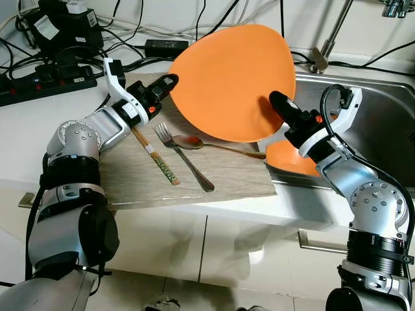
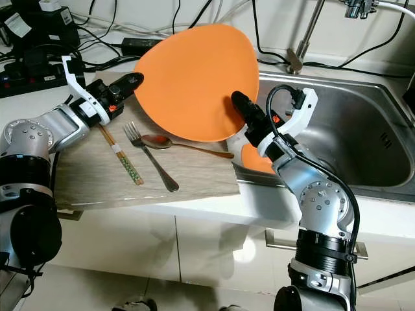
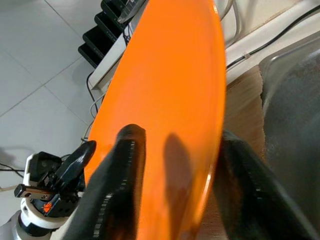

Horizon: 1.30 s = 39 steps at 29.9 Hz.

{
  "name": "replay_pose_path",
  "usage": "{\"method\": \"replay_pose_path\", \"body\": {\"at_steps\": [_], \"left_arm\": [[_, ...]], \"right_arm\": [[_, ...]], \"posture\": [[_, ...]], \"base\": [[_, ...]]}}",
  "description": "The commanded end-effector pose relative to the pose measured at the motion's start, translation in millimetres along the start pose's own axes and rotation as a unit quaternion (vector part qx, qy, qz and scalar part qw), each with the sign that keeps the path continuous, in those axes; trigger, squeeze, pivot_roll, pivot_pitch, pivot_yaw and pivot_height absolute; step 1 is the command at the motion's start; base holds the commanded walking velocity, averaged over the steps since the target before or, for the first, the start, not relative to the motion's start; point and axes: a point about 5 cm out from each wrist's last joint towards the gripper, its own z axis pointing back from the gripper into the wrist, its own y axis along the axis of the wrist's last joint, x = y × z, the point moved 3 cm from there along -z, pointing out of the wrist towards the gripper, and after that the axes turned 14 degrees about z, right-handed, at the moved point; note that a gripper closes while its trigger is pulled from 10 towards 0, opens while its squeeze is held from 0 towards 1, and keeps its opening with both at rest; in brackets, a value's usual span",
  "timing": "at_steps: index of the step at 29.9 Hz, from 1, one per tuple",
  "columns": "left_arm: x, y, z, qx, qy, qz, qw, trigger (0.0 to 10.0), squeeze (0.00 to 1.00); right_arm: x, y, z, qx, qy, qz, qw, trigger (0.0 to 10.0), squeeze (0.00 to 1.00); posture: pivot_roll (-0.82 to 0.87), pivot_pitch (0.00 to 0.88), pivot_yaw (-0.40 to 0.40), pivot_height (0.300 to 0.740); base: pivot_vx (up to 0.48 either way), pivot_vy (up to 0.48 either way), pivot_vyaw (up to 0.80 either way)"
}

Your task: Kitchen organization

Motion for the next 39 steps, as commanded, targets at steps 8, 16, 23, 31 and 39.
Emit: {"method": "replay_pose_path", "body": {"at_steps": [8, 16, 23, 31, 39], "left_arm": [[10.7, 4, -1.3, 0.005, -0.019, -0.021, 1.0, 0.0, 0.0], [7.1, -2, -4.3, -0.01, 0.005, -0.081, 0.997, 10.0, 0.0], [4.2, -8, -7.0, -0.025, 0.016, -0.086, 0.996, 10.0, 1.0], [0.2, -3, -7.2, -0.007, 0.036, -0.108, 0.994, 10.0, 0.18], [1.8, 11, -5.5, 0.044, 0.043, -0.13, 0.99, 10.0, 0.0]], "right_arm": [[-3.7, 6, -3.5, 0.012, 0.008, -0.006, 1.0, 0.0, 0.0], [0.2, 10, -2.7, 0.024, -0.002, -0.012, 1.0, 0.0, 0.0], [8.5, 17, -1.9, 0.046, -0.025, -0.025, 0.998, 0.0, 0.0], [20.3, 30, -1.0, 0.081, -0.051, -0.052, 0.994, 0.0, 0.0], [39.0, 50, -0.8, 0.119, -0.094, -0.055, 0.987, 0.0, 0.0]], "posture": [[-0.04, 0.0, -0.037, 0.74], [-0.04, 0.0, -0.035, 0.74], [-0.04, 0.0, -0.031, 0.74], [-0.04, 0.0, -0.031, 0.74], [-0.04, 0.0, -0.033, 0.74]], "base": [[0.0, 0.0, 0.0], [0.0, 0.0, 0.0], [0.0, 0.0, 0.0], [0.0, 0.0, 0.0], [0.0, 0.0, 0.0]]}}
